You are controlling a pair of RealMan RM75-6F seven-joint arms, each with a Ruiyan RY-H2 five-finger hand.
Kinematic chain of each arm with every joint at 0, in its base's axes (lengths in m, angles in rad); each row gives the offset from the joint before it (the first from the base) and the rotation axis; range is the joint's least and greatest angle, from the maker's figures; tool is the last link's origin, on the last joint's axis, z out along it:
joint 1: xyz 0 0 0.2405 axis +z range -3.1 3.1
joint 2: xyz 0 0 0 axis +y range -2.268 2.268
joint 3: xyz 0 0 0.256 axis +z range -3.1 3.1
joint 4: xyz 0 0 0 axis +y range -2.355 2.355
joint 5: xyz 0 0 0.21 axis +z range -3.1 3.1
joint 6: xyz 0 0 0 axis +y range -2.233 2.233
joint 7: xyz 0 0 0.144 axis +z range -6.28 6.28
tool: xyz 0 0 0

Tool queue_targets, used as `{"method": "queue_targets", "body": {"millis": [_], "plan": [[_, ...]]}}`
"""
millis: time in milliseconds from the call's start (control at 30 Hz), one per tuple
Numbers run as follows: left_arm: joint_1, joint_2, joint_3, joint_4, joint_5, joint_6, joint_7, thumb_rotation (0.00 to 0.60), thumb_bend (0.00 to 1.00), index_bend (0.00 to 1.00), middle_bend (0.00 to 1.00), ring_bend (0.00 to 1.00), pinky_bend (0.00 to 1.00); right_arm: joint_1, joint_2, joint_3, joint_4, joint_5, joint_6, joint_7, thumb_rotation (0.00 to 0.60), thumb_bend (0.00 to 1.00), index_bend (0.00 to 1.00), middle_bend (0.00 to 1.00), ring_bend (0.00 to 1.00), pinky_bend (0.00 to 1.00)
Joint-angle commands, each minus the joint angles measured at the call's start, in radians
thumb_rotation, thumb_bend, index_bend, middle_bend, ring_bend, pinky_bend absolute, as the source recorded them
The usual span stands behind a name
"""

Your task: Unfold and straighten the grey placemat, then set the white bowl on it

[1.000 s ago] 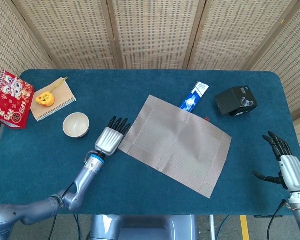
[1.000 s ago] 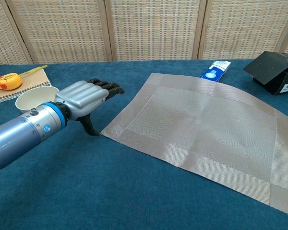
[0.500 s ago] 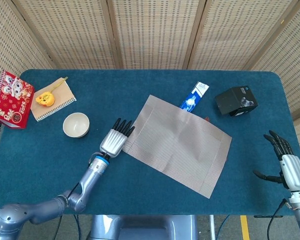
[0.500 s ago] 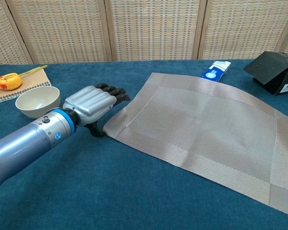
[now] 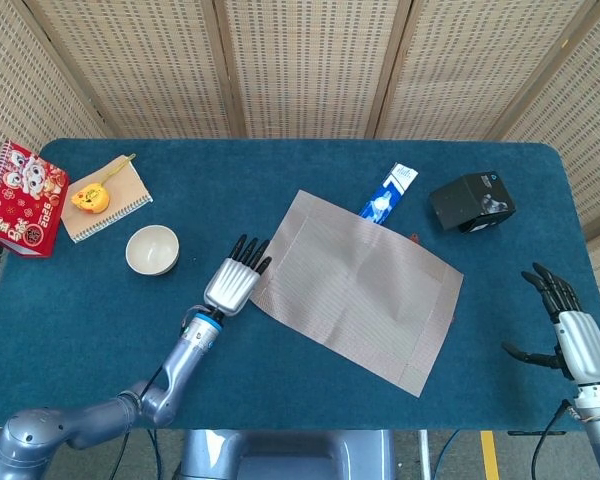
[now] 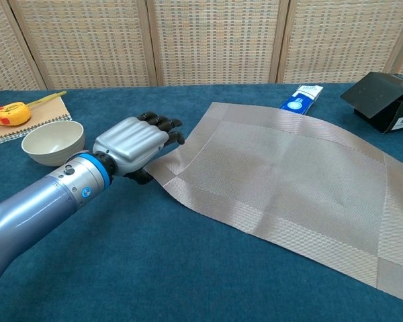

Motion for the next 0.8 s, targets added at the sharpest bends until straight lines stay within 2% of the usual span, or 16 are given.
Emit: {"method": "queue_targets", "body": {"millis": [33, 333, 633, 800], "plan": [[-0.004, -0.008, 0.0, 0.014, -0.002, -0.004, 0.003, 0.6, 0.49, 0.25, 0.0, 0.0, 0.0, 0.001, 0.0, -0.001, -0.001, -0.001, -0.002, 0.0, 0.6, 0.1, 0.13, 0.0, 0.0, 0.0], [-0.01, -0.028, 0.009, 0.041, 0.01, 0.002, -0.021, 0.6, 0.49, 0.49, 0.0, 0.0, 0.0, 0.004, 0.002, -0.005, -0.001, -0.004, -0.01, 0.004, 0.6, 0.1, 0.14, 0.0, 0.0, 0.0], [-0.008, -0.043, 0.017, 0.061, 0.028, 0.018, -0.055, 0.6, 0.48, 0.63, 0.0, 0.0, 0.0, 0.005, 0.002, -0.008, -0.005, -0.007, -0.01, -0.001, 0.6, 0.1, 0.14, 0.0, 0.0, 0.0], [-0.001, -0.04, 0.023, 0.062, 0.034, 0.029, -0.062, 0.6, 0.48, 0.65, 0.0, 0.0, 0.0, 0.006, 0.004, -0.011, -0.007, -0.01, -0.012, -0.003, 0.6, 0.1, 0.14, 0.0, 0.0, 0.0]]}}
